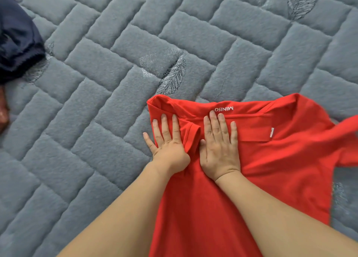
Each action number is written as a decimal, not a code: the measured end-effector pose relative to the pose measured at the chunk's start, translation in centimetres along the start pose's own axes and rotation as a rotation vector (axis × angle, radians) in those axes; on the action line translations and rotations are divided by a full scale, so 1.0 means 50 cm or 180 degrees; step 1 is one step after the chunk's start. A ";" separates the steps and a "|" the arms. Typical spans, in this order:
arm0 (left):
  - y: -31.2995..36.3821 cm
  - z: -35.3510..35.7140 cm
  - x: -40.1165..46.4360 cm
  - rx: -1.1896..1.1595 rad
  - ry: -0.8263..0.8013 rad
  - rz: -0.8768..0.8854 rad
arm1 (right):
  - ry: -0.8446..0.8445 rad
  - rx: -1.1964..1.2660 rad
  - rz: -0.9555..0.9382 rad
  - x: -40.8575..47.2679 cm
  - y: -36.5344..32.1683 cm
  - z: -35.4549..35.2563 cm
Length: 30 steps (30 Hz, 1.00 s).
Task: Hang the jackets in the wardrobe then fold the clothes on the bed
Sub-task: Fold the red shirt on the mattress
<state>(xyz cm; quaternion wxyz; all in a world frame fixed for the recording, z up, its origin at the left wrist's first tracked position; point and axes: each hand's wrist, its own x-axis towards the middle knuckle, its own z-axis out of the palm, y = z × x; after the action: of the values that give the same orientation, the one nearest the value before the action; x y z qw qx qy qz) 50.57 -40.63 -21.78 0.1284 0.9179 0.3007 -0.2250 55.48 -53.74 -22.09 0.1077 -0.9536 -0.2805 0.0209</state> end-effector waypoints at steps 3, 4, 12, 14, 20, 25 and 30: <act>0.004 -0.023 -0.008 0.0159 -0.0177 -0.0131 | -0.0075 0.0332 -0.0044 -0.003 -0.005 -0.029; 0.010 -0.035 -0.015 0.0205 -0.0224 -0.0208 | -0.0108 0.0542 -0.0078 -0.005 0.002 -0.047; 0.299 0.000 -0.204 -0.0075 0.1243 0.0540 | 0.1238 0.1305 0.1171 -0.005 0.340 -0.220; 0.397 0.023 -0.240 -0.0234 0.1081 0.1178 | 0.0648 0.1122 0.1731 -0.001 0.464 -0.248; 0.595 0.084 -0.262 -0.0007 0.1065 0.1215 | -0.1131 0.0832 0.1189 0.030 0.625 -0.276; 0.636 0.087 -0.253 0.0114 0.0954 0.0833 | -0.1919 0.1277 0.0942 0.036 0.627 -0.296; 0.609 0.032 -0.289 -0.1923 0.0474 0.0521 | -0.2729 0.1614 0.1025 0.043 0.588 -0.373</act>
<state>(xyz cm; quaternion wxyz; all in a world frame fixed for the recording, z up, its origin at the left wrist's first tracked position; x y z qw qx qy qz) 58.21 -72.31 -13.00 0.3904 0.8733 0.2877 -0.0466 74.76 -80.30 -10.22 0.2061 -0.8344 -0.1354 0.4929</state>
